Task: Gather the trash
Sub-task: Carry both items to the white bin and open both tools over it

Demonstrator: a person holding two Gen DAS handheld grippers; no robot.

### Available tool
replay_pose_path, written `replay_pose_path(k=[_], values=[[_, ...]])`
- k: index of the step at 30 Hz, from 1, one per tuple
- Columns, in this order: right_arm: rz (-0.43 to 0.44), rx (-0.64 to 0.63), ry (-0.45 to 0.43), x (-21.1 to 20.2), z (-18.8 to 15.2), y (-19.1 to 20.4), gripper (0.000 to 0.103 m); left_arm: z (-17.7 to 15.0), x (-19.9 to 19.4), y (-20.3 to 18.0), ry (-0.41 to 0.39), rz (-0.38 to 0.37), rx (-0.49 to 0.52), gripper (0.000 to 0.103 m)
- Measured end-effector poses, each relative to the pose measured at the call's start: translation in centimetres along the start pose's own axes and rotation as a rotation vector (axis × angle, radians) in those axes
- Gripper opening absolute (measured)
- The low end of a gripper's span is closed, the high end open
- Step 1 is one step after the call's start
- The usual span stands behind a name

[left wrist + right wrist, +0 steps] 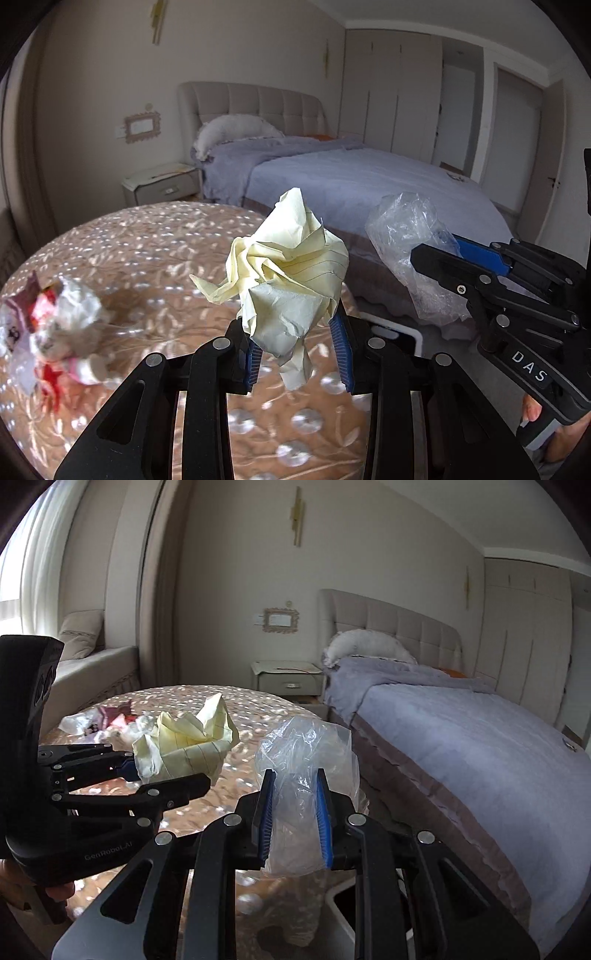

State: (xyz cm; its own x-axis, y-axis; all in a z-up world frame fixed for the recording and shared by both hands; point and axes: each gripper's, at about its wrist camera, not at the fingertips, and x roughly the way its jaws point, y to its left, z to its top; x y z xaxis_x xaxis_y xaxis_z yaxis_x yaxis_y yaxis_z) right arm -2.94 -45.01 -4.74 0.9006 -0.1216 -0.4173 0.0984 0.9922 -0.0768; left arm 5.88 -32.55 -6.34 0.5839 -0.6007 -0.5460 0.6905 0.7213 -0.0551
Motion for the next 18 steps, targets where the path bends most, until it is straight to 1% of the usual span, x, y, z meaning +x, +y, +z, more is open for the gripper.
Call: replay_pose_path(k=[4,8,11,13,18], values=[[-0.102,0.062,0.044,0.5,-2.7,-4.7,0.022,0.2,5.6,-5.8,0.085,-0.101,0.066,0.033],[-0.150,0.115,0.089,1.5,-5.0,-8.8,0.022,-0.2,10.3,-10.1,0.154,-0.171,0.121,0.033],[-0.161,0.143,0.125,2.8,-6.7,-10.9,0.023,-0.9,13.4,-12.3,0.205,-0.182,0.144,0.033],[-0.167,0.163,0.156,4.4,-7.8,-12.3,0.023,-1.4,15.9,-13.1,0.243,-0.187,0.143,0.033],[-0.148,0.224,0.235,8.6,-11.2,-15.5,0.023,-3.4,22.2,-14.9,0.347,-0.213,0.150,0.034]])
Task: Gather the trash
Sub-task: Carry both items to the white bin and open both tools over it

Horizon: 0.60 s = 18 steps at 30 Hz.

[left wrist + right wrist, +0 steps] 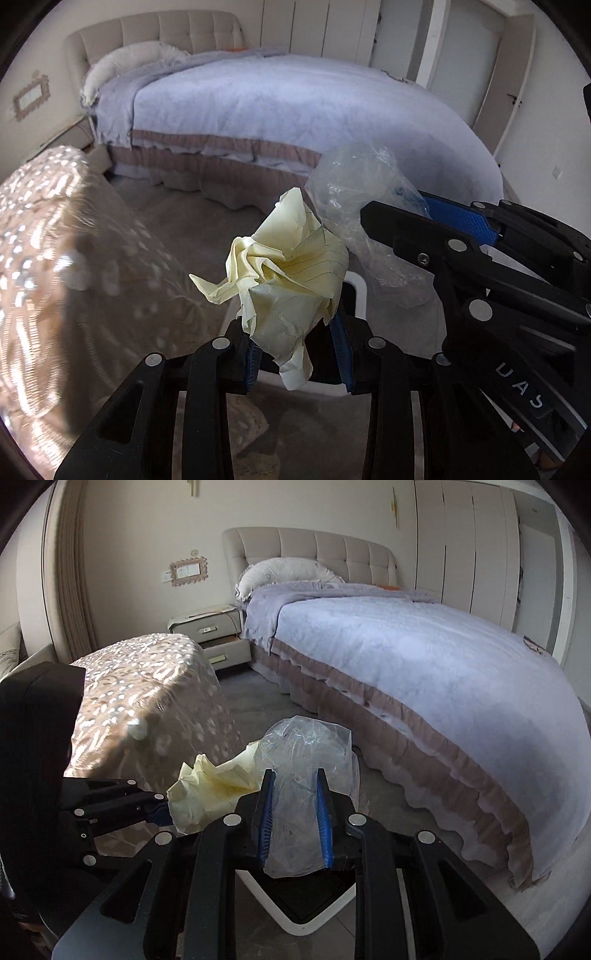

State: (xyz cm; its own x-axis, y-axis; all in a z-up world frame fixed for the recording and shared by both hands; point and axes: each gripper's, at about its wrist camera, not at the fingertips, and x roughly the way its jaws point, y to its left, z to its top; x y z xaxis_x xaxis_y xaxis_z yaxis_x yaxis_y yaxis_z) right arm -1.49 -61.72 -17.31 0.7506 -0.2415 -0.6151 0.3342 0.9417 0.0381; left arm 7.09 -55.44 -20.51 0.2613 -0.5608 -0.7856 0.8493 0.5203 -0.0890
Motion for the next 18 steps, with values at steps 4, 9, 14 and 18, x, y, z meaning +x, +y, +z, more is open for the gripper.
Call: replay_pose_path(k=[4,9,14,18], values=[[0.013,0.047,0.091,4.2,-1.7,-2.1,0.023,-0.1,4.8,-0.2,0.081,0.000,-0.016,0.034],[0.050,0.092,0.187,8.8,-3.1,-4.0,0.023,-0.7,8.2,-0.2,0.151,-0.012,-0.019,0.035],[0.078,0.114,0.251,11.4,-3.6,-4.8,0.030,-0.8,10.3,0.5,0.194,-0.014,-0.016,0.059],[0.113,0.142,0.262,12.7,-4.0,-5.1,0.097,-1.1,11.7,1.1,0.184,-0.070,-0.038,0.098]])
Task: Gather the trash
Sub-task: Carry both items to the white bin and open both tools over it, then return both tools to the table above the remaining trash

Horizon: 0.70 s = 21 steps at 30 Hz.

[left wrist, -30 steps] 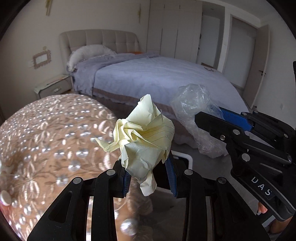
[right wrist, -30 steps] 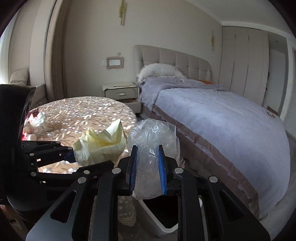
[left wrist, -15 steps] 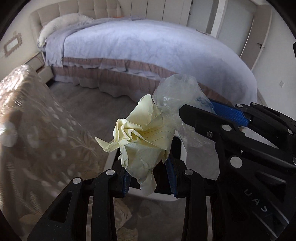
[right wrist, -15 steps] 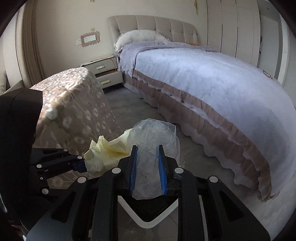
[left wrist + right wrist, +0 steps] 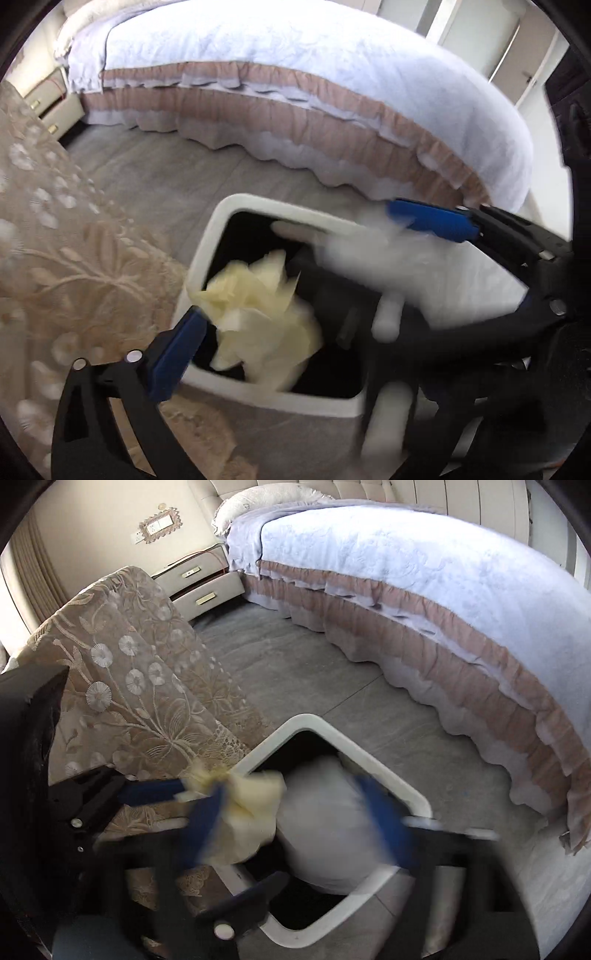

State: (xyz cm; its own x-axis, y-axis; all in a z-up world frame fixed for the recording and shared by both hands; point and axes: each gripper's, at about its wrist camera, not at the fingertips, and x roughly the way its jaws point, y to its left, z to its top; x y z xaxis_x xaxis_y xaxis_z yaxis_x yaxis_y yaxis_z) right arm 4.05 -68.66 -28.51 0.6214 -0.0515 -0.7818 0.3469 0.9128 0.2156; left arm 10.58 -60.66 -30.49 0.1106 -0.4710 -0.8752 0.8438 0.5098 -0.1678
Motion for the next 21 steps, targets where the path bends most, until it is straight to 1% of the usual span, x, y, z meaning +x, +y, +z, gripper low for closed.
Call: replay_pose_path(k=[1,4,7,11,13,16,21], values=[[0.000,0.005,0.010,0.3,0.0,-0.1,0.099,-0.2,0.4,0.1,0.003,-0.004,0.007,0.098],[-0.014,0.001,0.025,0.5,0.2,0.0,0.099,-0.2,0.8,0.2,0.012,-0.003,0.020,0.098],[-0.009,0.001,0.006,0.1,0.1,-0.1,0.099,0.0,0.8,0.1,0.010,0.003,0.008,0.098],[-0.031,0.004,-0.031,-1.5,0.1,-0.1,0.099,0.4,-0.2,-0.2,-0.007,0.006,-0.012,0.098],[-0.038,0.007,-0.060,-2.8,0.2,-0.1,0.099,0.7,-1.1,-0.6,-0.020,0.005,-0.013,0.098],[-0.049,0.010,-0.109,-5.4,0.2,0.1,0.099,0.9,-3.2,-1.8,-0.058,0.007,0.010,0.098],[-0.074,-0.014,-0.212,-10.5,0.5,1.2,0.099,0.9,-7.8,-3.4,-0.131,0.020,0.025,0.098]])
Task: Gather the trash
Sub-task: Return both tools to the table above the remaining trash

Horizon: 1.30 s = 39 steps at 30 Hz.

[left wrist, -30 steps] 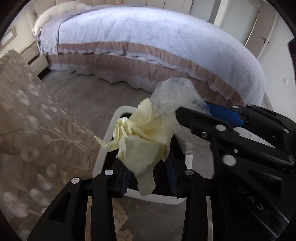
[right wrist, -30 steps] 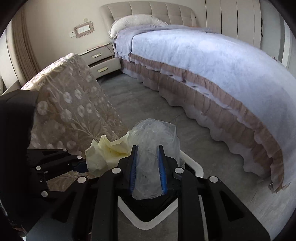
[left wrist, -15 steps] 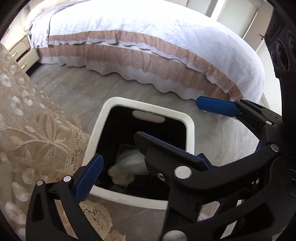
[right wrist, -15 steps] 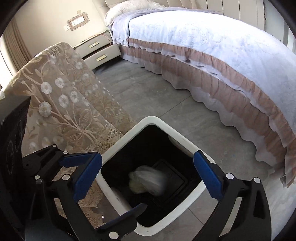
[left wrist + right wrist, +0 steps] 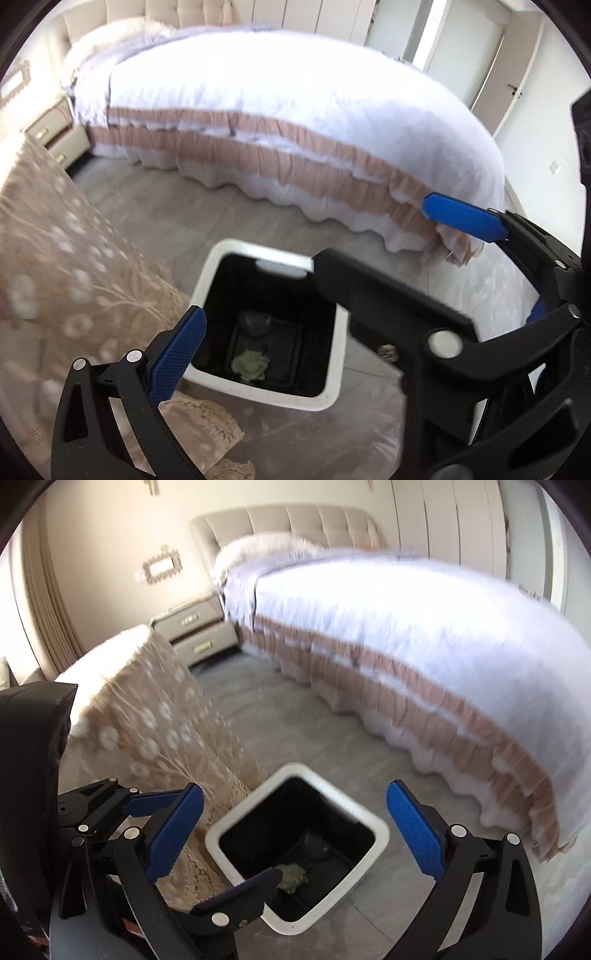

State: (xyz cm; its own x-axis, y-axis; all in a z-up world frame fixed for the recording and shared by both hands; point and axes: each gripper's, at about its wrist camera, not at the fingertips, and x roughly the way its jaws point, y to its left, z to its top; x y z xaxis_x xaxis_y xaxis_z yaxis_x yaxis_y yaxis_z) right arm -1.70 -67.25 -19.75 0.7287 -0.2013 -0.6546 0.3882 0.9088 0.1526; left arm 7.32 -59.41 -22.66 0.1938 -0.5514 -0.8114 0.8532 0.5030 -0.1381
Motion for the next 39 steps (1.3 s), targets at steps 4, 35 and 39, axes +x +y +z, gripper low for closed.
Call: replay_pose_path(k=[4,35,39], values=[[-0.012,-0.038,-0.104,-4.8,1.4,1.5,0.099,0.5,-4.5,-0.5,-0.077,0.016,-0.006,0.098],[0.347,-0.445,-0.466,-17.1,3.8,30.2,0.099,-13.6,-35.1,16.6,-0.510,0.400,-0.273,0.098],[0.412,-0.468,-0.445,-17.2,3.3,34.2,0.099,-16.2,-37.4,19.8,-0.518,0.479,-0.332,0.098]])
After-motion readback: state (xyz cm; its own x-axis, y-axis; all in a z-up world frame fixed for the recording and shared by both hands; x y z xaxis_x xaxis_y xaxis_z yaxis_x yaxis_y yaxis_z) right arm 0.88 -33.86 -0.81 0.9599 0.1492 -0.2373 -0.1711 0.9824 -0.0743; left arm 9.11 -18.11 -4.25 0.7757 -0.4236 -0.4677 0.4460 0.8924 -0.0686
